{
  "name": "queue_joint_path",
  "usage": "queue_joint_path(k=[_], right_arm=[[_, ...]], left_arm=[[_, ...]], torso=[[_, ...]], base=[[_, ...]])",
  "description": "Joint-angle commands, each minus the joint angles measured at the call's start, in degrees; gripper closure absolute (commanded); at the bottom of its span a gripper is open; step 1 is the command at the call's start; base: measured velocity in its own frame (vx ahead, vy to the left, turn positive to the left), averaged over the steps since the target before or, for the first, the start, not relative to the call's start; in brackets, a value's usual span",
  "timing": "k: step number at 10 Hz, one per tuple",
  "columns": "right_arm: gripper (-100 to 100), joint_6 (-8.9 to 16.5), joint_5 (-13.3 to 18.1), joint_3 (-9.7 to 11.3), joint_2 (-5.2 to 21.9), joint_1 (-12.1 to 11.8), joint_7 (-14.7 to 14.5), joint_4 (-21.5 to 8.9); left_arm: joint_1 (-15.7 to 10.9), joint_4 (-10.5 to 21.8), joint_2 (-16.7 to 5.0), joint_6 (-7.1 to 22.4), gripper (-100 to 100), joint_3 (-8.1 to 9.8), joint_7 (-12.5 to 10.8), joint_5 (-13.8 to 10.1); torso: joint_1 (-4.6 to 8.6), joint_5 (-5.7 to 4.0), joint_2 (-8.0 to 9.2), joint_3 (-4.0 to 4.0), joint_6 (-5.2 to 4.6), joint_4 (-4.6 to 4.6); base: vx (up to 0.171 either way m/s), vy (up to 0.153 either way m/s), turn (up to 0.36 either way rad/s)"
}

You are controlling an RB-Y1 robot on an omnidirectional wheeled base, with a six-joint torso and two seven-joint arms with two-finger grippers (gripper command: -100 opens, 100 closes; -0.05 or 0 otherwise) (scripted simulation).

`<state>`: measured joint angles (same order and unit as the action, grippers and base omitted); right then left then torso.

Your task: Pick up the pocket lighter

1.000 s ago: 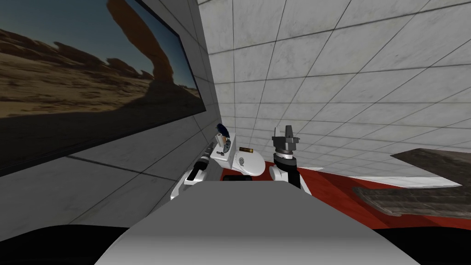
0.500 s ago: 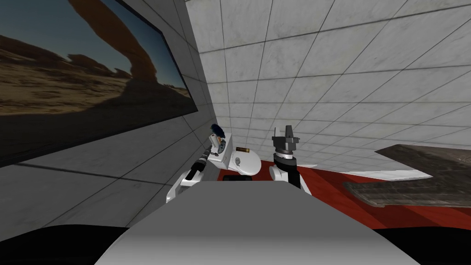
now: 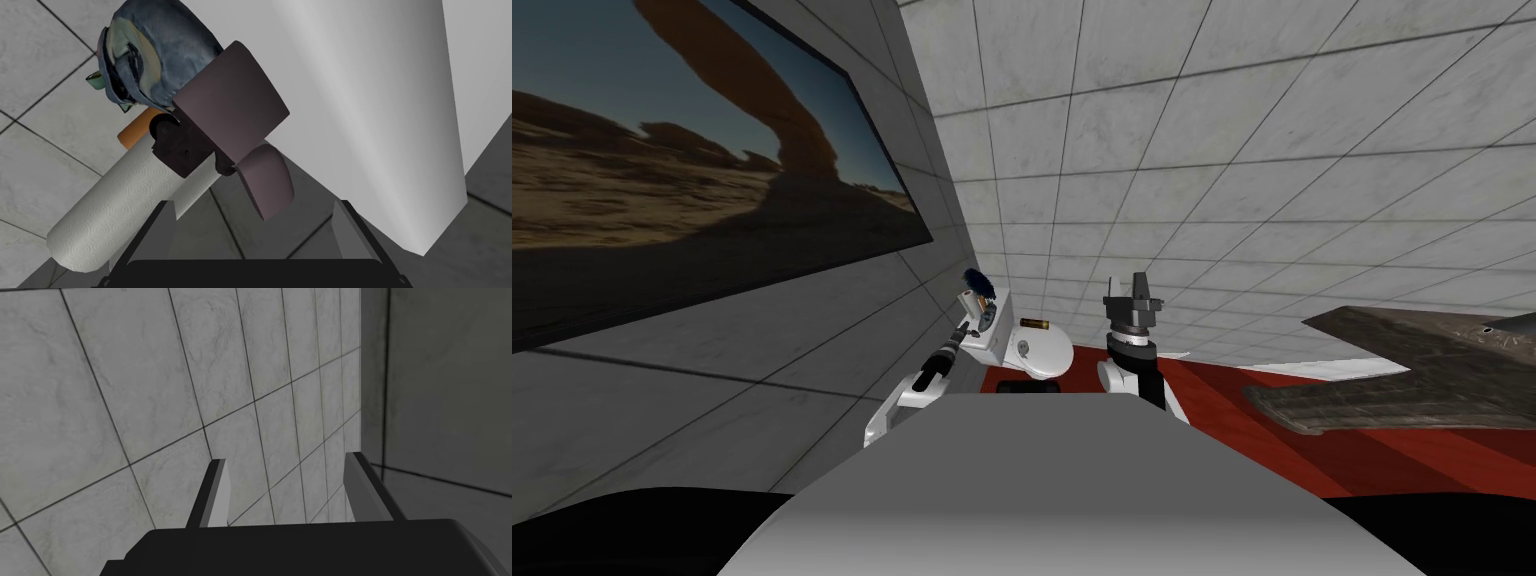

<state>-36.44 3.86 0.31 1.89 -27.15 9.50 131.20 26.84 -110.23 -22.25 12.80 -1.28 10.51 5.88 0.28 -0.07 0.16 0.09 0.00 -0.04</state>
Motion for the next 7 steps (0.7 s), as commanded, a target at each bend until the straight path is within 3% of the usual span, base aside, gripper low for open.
queue_joint_path(k=[1,2,3,5,6,7], right_arm=[[0,0.00,0.00,0.00,0.00,0.00,0.00,0.00],[0,0.00,0.00,0.00,0.00,0.00,0.00,0.00],[0,0.00,0.00,-0.01,0.01,0.00,0.00,0.00],[0,0.00,0.00,-0.01,0.01,-0.01,0.00,0.00],[0,0.00,0.00,-0.01,0.01,-0.01,0.00,0.00],[0,0.00,0.00,-0.01,0.01,-0.01,0.00,0.00]], left_arm=[[0.00,0.00,0.00,0.00,-100,0.00,0.00,0.00],[0.00,0.04,-0.01,0.24,0,0.01,0.06,0.03],[-0.91,1.86,-0.26,-0.32,-100,0.81,-0.31,-0.28],[-1.16,2.17,-0.32,-0.34,-100,0.91,-0.33,-0.34],[-1.25,2.29,-0.35,-0.35,100,0.96,-0.39,-0.37],[-1.21,2.31,-0.35,-0.33,100,0.97,-0.38,-0.36]], torso=[[0.00,0.00,0.00,0.00,0.00,0.00],[-0.12,0.02,-0.05,-0.03,0.01,0.01],[-0.22,0.04,-0.10,-0.05,0.01,0.02],[-0.26,0.05,-0.31,-0.18,-0.01,0.06],[-0.27,0.06,-0.25,-0.15,0.01,0.06],[-0.26,0.05,-0.18,-0.10,-0.01,0.02]], base=[[-0.014,-0.033,-0.003],[-0.003,-0.006,0.002],[0.026,-0.011,-0.092],[0.041,-0.003,-0.070],[0.000,0.000,0.000],[0.000,0.000,0.000]])
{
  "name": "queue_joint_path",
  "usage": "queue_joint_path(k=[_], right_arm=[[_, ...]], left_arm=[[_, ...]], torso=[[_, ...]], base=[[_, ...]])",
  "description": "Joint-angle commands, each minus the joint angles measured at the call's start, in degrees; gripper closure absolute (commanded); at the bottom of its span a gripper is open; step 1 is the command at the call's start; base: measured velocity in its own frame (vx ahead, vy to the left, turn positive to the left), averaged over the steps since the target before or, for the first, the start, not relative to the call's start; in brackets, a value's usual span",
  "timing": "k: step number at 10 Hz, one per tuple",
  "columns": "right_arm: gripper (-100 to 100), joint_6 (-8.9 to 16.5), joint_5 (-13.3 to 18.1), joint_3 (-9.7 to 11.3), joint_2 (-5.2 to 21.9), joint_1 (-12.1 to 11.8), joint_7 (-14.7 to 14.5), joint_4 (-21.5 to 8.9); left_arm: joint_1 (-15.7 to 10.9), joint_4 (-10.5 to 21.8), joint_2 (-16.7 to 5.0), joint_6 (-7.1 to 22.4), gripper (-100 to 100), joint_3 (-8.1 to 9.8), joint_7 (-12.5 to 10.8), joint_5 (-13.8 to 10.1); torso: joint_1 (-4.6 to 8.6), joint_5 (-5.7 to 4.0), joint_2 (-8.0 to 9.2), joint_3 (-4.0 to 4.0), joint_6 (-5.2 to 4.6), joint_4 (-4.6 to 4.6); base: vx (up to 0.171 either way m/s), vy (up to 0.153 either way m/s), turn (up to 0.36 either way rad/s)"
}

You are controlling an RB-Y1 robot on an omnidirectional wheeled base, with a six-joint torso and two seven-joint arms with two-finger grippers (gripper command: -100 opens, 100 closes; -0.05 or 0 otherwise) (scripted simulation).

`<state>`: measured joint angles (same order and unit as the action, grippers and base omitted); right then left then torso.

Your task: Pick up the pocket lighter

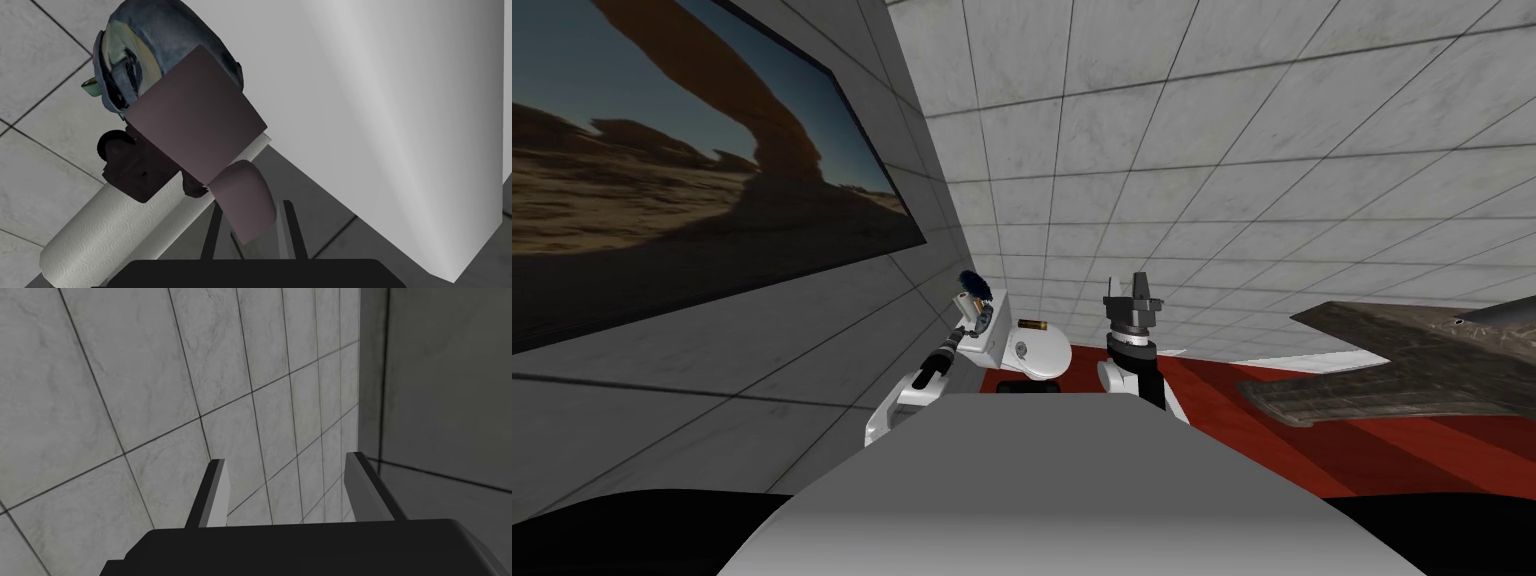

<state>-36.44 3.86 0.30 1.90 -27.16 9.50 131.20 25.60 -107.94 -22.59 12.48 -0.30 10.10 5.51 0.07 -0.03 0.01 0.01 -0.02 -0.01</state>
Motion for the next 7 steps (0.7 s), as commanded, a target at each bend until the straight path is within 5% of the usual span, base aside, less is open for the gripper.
queue_joint_path(k=[1,3,4,5,6,7], right_arm=[[0,0.00,0.00,0.00,0.00,0.00,0.00,0.00],[0,0.00,0.00,0.00,0.00,0.00,0.00,0.00],[0,0.00,0.00,0.00,0.00,0.00,0.00,0.00],[0,0.00,0.00,0.00,0.00,0.00,0.00,0.00],[0,0.00,0.00,0.00,0.00,0.00,0.00,0.00],[0,0.00,0.00,0.00,0.00,0.00,0.00,0.00]], left_arm=[[0.00,0.00,0.00,0.00,100,0.00,0.00,0.00],[-0.04,-0.04,0.02,-0.05,100,-0.03,-0.02,-0.01],[-0.04,-0.04,0.01,-0.05,0,-0.03,-0.01,-0.01],[0.93,-1.65,0.25,0.35,100,-0.70,0.34,0.30],[0.48,-1.12,0.08,0.25,100,-0.40,0.12,0.11],[0.58,-1.27,0.08,0.34,0,-0.45,0.17,0.14]], torso=[[0.00,0.00,0.00,0.00,0.00,0.00],[-0.04,0.00,0.01,0.00,0.04,0.02],[-0.05,0.01,0.01,0.00,0.04,0.01],[-0.06,0.01,0.02,0.00,0.04,0.01],[-0.07,0.00,0.14,0.06,0.11,0.01],[-0.07,0.01,0.12,0.06,0.05,0.00]], base=[[0.000,0.000,0.000],[0.000,0.000,0.000],[0.000,0.000,0.000],[-0.030,0.007,0.124],[-0.020,0.002,0.036],[0.000,0.000,0.000]])
